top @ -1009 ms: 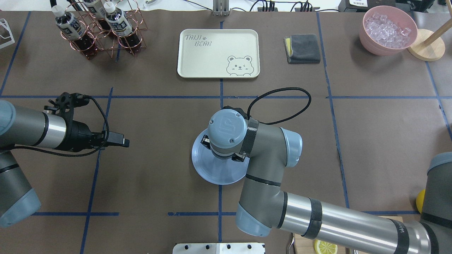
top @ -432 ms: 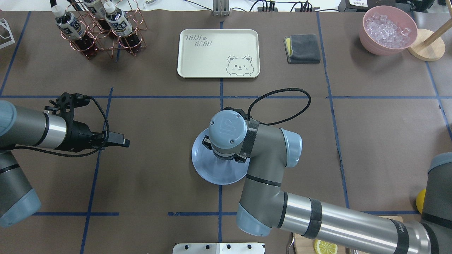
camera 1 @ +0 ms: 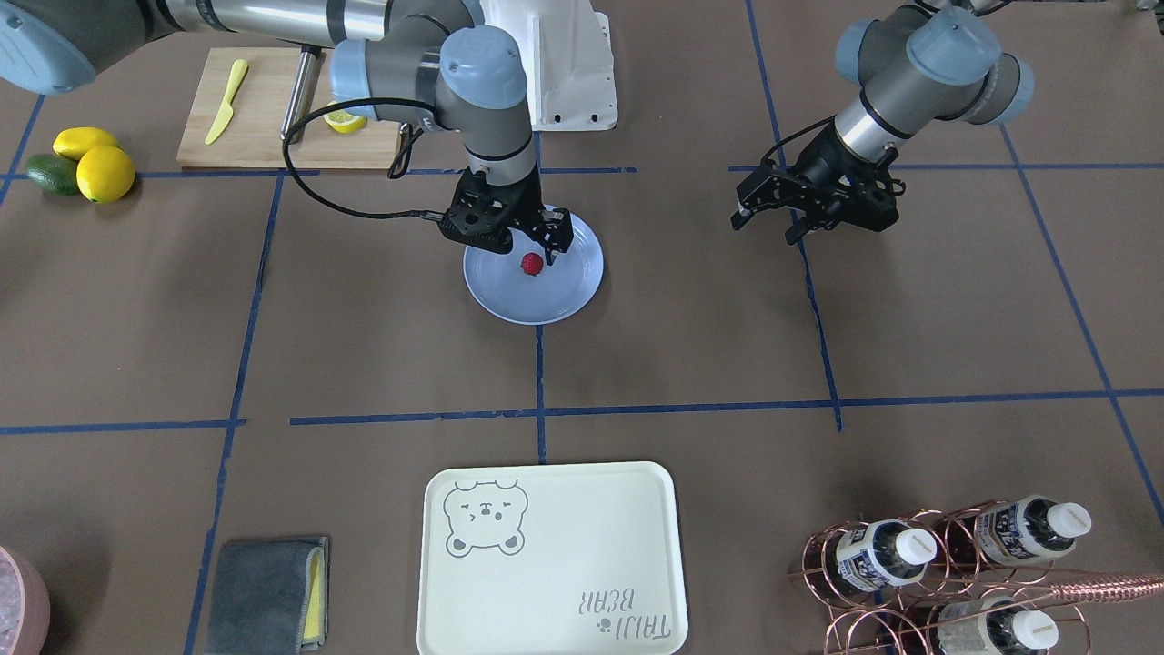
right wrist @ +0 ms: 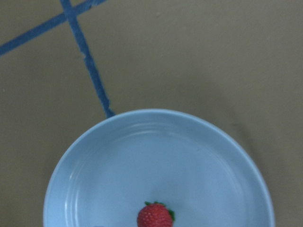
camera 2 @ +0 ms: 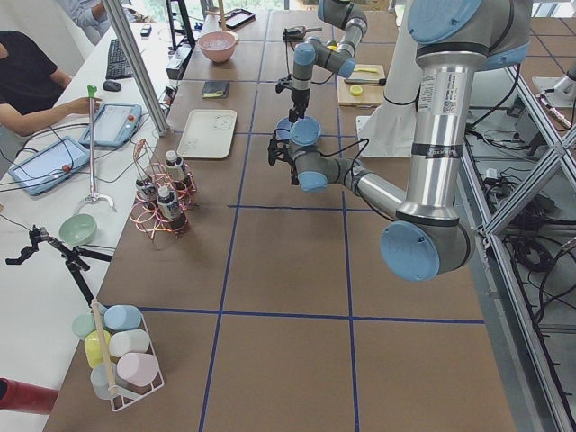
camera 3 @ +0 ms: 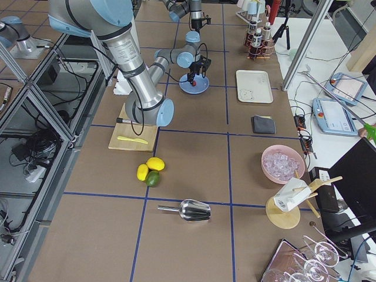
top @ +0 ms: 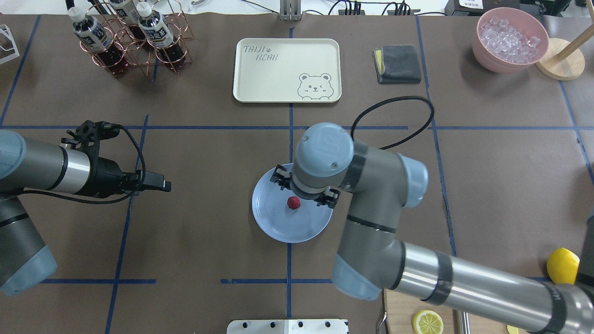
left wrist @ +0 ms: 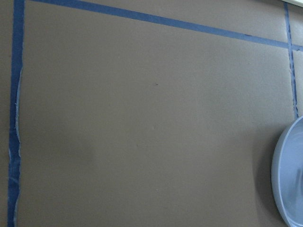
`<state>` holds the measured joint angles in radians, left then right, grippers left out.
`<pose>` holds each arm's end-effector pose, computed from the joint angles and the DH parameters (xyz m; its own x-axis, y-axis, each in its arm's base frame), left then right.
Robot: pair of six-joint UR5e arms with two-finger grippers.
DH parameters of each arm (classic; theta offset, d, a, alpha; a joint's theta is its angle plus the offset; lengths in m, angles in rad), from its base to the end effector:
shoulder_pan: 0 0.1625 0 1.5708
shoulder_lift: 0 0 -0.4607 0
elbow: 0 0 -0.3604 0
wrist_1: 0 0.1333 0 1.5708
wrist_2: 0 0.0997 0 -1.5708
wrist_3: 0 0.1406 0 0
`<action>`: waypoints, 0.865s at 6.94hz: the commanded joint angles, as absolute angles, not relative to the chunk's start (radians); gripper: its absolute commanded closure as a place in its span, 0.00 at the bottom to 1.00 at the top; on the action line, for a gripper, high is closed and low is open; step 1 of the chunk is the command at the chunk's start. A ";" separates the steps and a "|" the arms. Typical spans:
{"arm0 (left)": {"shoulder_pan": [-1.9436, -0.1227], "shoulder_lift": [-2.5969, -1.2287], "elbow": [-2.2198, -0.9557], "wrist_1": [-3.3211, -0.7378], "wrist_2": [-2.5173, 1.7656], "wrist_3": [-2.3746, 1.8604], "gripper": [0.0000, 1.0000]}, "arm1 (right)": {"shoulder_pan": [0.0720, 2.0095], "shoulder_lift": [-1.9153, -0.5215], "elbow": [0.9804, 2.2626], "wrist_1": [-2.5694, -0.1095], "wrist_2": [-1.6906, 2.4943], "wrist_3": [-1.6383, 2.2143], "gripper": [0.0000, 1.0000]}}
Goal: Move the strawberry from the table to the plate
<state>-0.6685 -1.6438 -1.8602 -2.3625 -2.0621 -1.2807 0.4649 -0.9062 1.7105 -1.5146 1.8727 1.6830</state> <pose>0.3699 -0.3775 0.4532 0.3638 0.0340 -0.9308 0.1084 0.9910 0.0786 -0.5855 -0.3960 0.2775 0.5538 0.3974 0.7317 -0.2904 0.9158 -0.2775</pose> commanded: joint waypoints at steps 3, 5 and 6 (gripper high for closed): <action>-0.866 -1.447 -1.882 -2.362 -2.078 -0.853 0.00 | 0.771 -1.471 2.109 -1.499 2.082 1.140 0.00; -1.019 -1.364 -1.870 -2.358 -2.145 -0.537 0.00 | 1.033 -1.639 2.076 -1.500 2.176 0.677 0.00; -1.155 -1.355 -1.830 -2.343 -2.233 -0.349 0.00 | 1.161 -1.673 2.024 -1.509 2.247 0.456 0.00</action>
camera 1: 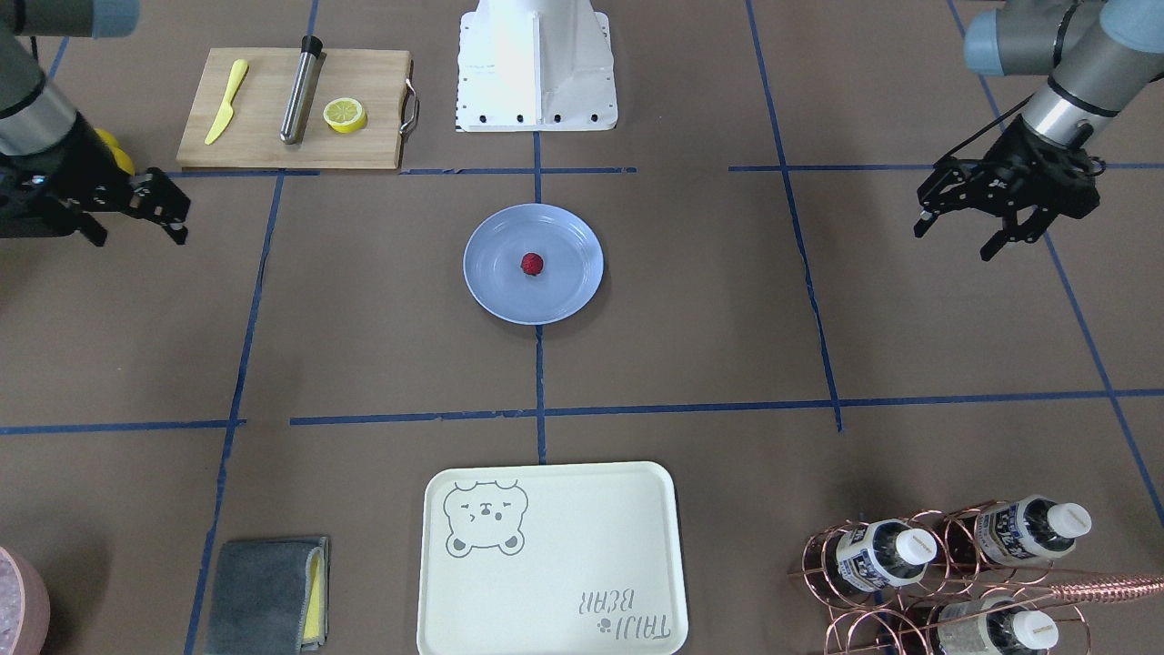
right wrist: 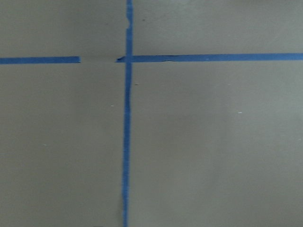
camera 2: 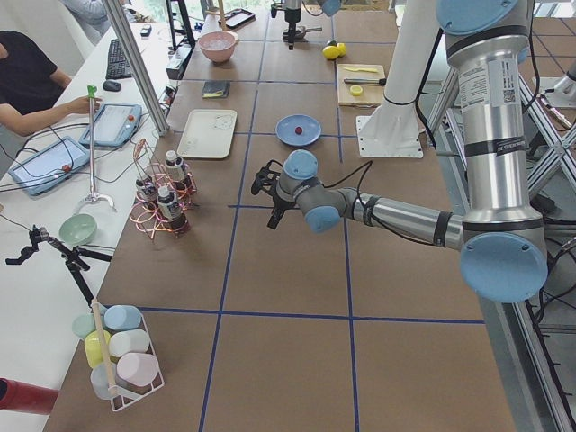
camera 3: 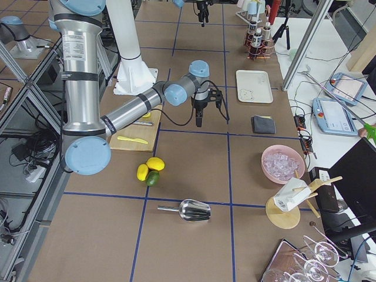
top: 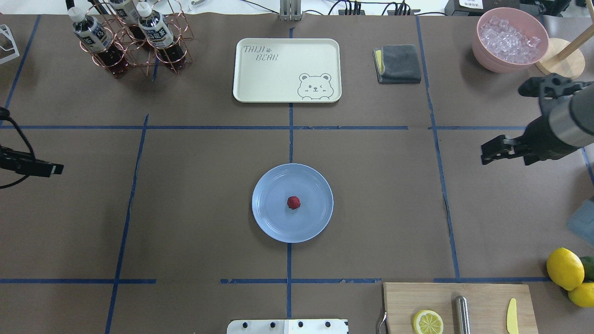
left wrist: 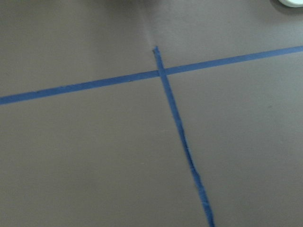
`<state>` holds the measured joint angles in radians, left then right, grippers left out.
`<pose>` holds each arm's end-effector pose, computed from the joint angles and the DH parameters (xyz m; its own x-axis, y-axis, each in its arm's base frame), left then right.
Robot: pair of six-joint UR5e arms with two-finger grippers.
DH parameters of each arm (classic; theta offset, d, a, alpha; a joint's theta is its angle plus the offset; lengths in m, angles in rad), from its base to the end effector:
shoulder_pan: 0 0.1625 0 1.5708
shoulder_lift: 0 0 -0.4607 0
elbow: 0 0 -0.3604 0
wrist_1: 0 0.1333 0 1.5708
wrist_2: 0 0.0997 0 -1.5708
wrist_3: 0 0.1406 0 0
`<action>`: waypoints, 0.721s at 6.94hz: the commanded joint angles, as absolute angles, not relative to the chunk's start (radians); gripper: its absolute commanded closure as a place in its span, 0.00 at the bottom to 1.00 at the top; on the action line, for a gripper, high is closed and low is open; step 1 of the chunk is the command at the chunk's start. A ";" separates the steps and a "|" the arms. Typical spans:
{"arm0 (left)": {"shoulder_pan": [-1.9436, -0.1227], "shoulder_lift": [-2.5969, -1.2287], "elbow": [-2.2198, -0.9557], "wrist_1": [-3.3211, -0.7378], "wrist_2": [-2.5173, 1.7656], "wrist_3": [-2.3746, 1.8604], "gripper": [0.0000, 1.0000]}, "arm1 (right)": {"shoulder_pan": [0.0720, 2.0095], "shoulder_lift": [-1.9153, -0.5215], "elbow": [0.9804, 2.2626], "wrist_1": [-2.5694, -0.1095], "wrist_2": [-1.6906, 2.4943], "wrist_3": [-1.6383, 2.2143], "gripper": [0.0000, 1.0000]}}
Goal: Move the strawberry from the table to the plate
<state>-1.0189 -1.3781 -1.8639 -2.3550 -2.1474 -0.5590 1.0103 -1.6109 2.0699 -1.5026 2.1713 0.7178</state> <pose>0.1744 -0.3914 0.5761 0.5939 0.3910 -0.7031 -0.0203 0.8810 0.4727 -0.1932 -0.4091 0.5132 0.7147 -0.0303 0.6987 -0.0142 0.9982 0.0578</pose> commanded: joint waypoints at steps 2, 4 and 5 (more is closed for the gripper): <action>-1.360 -1.367 -1.845 -2.092 -2.295 -0.038 0.00 | 1.344 -1.716 1.933 -1.516 2.295 0.132 0.00; -1.489 -1.481 -1.847 -1.726 -2.295 0.173 0.00 | 1.426 -1.739 1.898 -1.513 2.295 0.048 0.00; -1.524 -1.486 -1.844 -1.606 -2.295 0.245 0.00 | 1.443 -1.743 1.890 -1.516 2.309 0.045 0.00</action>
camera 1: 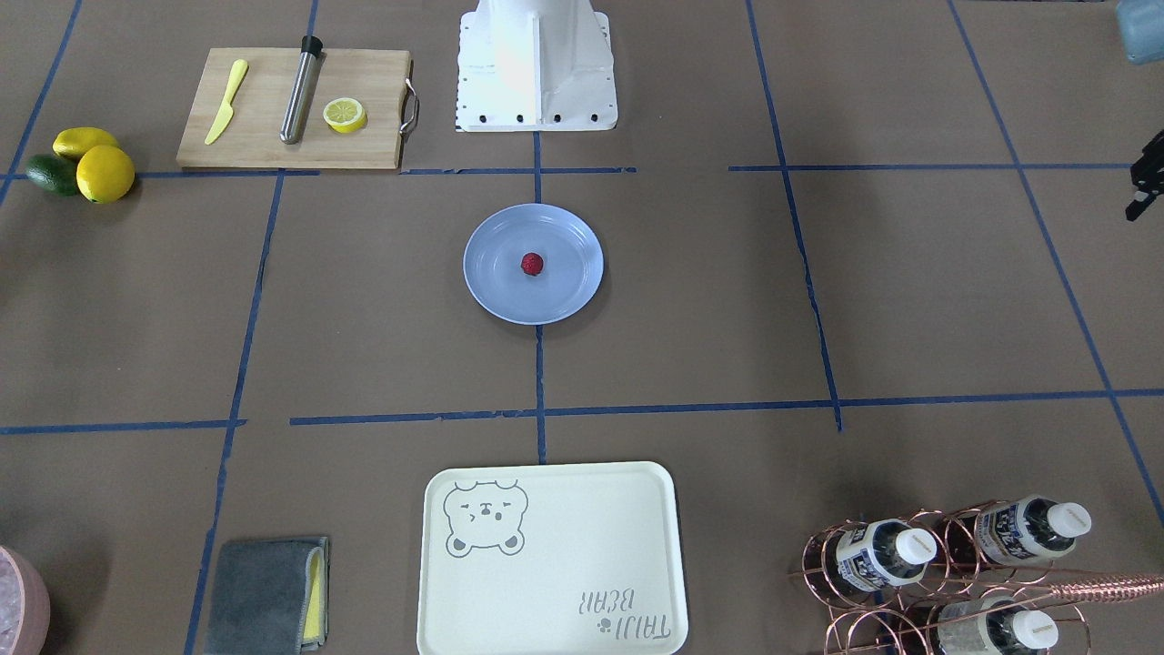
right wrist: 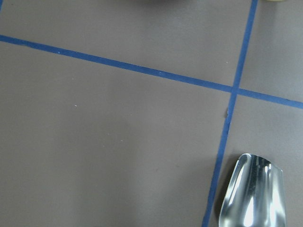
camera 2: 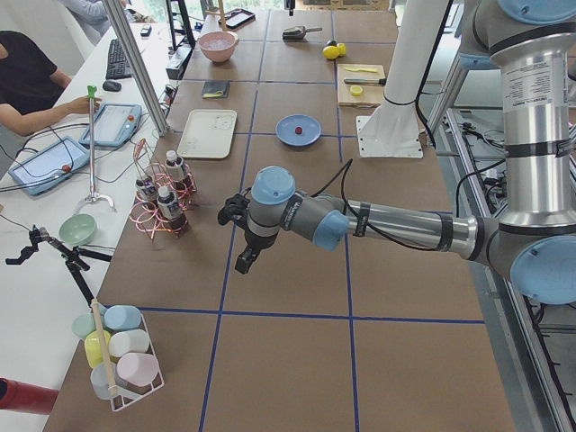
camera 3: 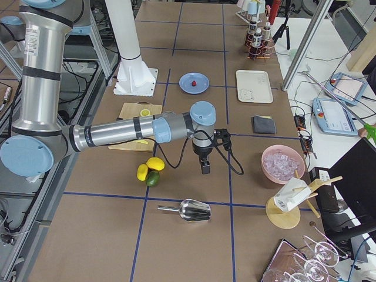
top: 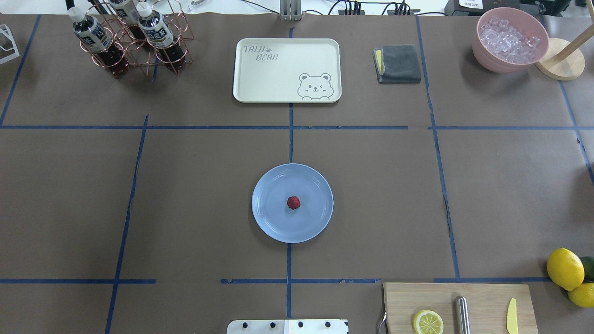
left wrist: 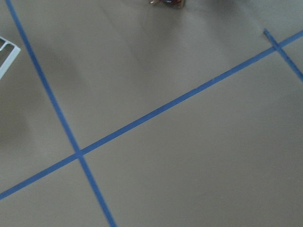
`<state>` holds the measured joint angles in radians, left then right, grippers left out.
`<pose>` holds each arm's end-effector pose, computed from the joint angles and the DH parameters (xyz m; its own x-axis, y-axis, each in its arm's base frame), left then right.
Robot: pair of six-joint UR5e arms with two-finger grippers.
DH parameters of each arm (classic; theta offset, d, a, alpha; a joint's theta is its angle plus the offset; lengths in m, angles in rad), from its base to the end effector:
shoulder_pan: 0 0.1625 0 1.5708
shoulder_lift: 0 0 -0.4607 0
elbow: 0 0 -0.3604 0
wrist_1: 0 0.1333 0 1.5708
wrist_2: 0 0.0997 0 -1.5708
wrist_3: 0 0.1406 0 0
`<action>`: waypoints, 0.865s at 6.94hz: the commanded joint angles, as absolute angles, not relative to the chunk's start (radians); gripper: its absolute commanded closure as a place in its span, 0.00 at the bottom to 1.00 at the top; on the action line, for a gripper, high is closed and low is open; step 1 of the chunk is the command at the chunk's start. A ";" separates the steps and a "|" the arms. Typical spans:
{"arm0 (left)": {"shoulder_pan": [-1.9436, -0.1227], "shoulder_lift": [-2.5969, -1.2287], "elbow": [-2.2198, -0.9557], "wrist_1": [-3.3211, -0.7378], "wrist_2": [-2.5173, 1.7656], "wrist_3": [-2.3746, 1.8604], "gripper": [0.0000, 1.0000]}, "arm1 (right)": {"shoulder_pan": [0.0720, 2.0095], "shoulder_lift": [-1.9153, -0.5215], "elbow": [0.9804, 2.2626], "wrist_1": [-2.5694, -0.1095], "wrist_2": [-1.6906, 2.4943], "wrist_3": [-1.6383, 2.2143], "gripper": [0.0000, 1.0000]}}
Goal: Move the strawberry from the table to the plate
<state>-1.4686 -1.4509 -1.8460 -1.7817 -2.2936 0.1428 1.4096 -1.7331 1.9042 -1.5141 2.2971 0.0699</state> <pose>0.0040 -0.4337 0.6269 0.7010 0.4412 -0.5604 -0.1970 0.8749 0.4423 -0.0250 -0.4028 0.6357 0.7231 -0.2002 0.6611 0.1061 0.9779 0.1801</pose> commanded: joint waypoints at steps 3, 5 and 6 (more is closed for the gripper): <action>-1.525 -1.404 -1.812 -1.597 -2.329 0.242 0.00 | 1.460 -1.778 1.891 -1.513 2.364 0.046 0.00; -1.525 -1.376 -1.838 -1.565 -2.382 0.172 0.00 | 1.459 -1.786 1.887 -1.516 2.364 0.046 0.00; -1.525 -1.379 -1.848 -1.539 -2.382 0.160 0.00 | 1.459 -1.792 1.887 -1.516 2.365 0.049 0.00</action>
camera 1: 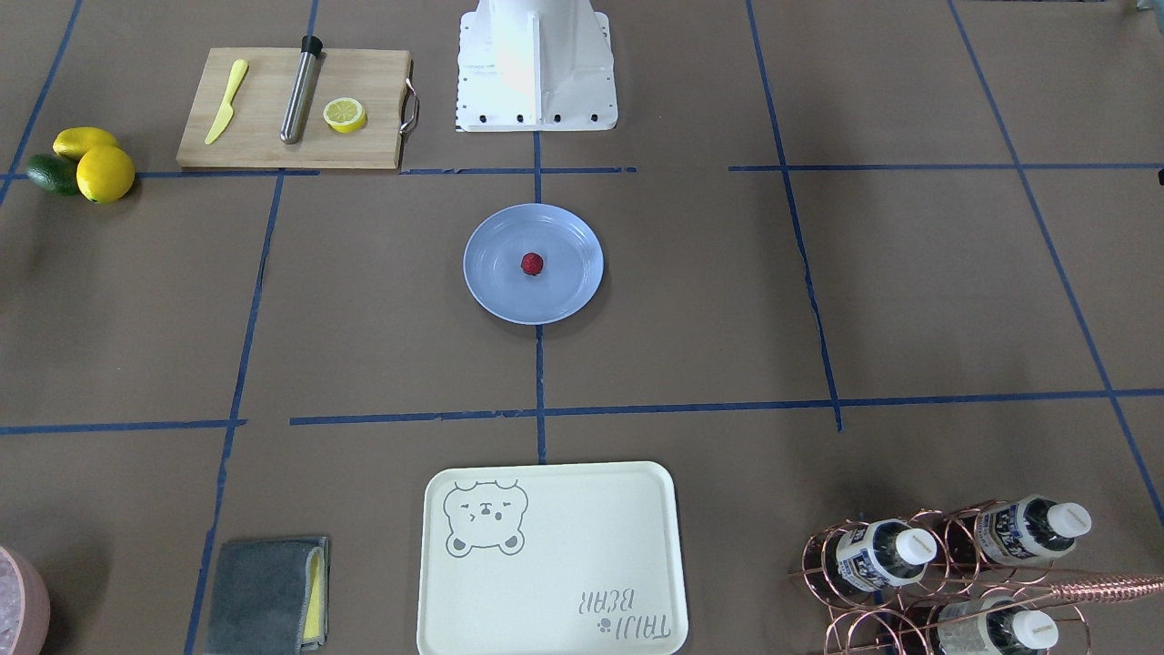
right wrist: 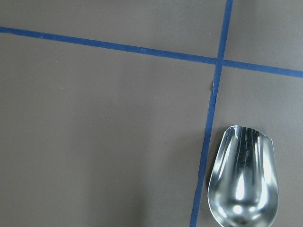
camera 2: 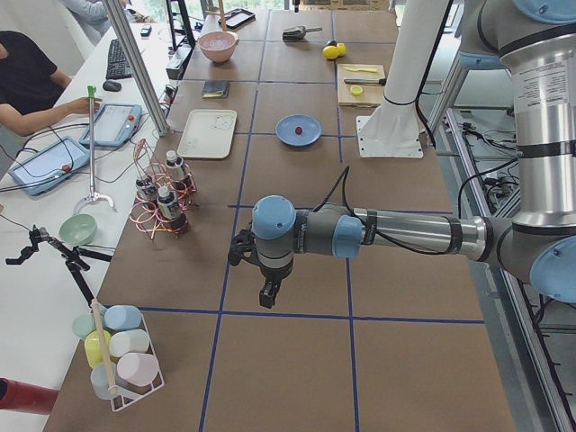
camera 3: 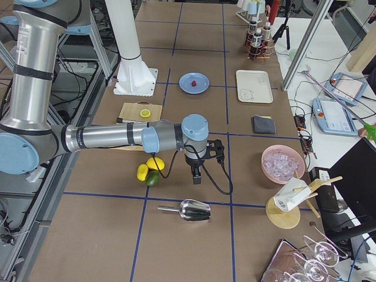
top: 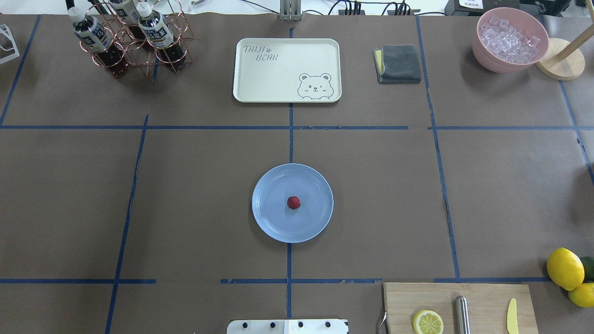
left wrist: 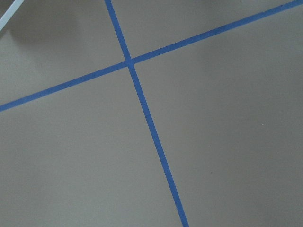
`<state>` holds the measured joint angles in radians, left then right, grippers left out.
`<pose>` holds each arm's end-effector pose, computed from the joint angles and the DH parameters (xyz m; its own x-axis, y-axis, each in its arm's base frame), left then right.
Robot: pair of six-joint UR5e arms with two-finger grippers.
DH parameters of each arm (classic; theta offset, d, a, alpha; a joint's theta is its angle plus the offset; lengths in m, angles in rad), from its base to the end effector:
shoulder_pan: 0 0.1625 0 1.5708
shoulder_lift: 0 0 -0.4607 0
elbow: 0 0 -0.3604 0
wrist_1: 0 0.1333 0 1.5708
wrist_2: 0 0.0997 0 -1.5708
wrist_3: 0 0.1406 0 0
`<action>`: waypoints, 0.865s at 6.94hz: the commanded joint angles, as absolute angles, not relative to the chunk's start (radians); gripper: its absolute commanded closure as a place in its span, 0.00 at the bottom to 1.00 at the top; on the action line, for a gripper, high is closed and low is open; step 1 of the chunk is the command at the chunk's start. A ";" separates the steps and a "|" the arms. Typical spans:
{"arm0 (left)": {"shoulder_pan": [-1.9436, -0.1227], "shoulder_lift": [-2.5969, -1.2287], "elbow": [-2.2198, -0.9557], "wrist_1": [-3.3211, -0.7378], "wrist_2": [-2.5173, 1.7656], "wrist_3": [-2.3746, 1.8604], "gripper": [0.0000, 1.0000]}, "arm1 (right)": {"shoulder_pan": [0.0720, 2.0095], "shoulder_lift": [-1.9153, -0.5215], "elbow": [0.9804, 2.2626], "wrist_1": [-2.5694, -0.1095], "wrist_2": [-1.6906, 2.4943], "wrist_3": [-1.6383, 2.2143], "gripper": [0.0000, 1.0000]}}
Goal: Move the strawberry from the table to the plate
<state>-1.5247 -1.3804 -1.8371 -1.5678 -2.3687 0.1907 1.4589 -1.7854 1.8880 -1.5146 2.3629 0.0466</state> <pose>-0.0152 -0.3799 0.6782 0.6738 0.2716 -0.6872 -0.1769 0.9622 0.2069 -0.0088 -0.3758 0.6575 0.6898 -0.1444 0.7095 0.0782 0.9890 0.1252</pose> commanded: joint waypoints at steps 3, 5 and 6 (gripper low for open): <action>-1.534 -1.388 -1.858 -1.482 -2.384 0.117 0.00 | 1.454 -1.799 1.855 -1.514 2.398 0.051 0.00; -1.534 -1.388 -1.849 -1.491 -2.384 0.038 0.00 | 1.454 -1.815 1.858 -1.506 2.399 0.048 0.00; -1.532 -1.390 -1.844 -1.496 -2.384 0.049 0.00 | 1.454 -1.816 1.853 -1.505 2.398 0.048 0.00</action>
<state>-1.5333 -1.3887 -1.8507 -1.4901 -2.3834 0.0508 1.4543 -1.8105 1.8561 -1.5084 2.3979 0.0483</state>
